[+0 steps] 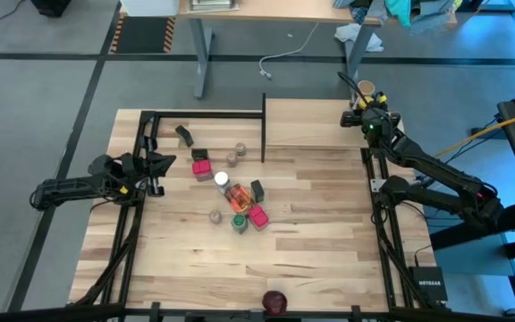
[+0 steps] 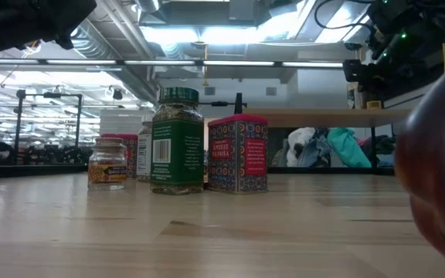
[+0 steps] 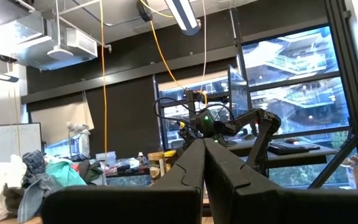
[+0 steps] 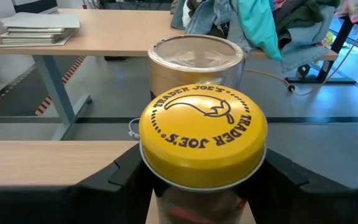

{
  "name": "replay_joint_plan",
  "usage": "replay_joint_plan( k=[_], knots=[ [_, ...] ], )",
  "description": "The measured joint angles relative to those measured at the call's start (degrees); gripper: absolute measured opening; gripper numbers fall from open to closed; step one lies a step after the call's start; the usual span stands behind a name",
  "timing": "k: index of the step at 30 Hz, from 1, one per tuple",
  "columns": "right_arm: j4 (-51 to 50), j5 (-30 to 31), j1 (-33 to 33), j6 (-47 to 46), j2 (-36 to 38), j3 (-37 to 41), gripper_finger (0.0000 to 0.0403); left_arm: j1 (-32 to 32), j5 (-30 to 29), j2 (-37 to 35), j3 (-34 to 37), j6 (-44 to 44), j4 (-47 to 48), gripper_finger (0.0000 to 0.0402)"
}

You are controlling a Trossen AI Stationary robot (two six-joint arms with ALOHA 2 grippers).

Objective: Shelf spices
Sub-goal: Put the yellow seasoning bottle on the shelf

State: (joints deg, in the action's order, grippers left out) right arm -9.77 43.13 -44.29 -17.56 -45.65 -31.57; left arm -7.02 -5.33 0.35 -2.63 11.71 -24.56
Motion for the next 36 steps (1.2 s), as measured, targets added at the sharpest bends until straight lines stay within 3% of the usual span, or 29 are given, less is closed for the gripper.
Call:
replay_joint_plan(
  k=[36],
  knots=[
    [3.2, 0.3, -1.1, 1.5, -2.4, -0.1, 0.0209, 0.0, 0.0, 0.0, 0.0, -1.1, 0.0, 0.0000]
  ],
)
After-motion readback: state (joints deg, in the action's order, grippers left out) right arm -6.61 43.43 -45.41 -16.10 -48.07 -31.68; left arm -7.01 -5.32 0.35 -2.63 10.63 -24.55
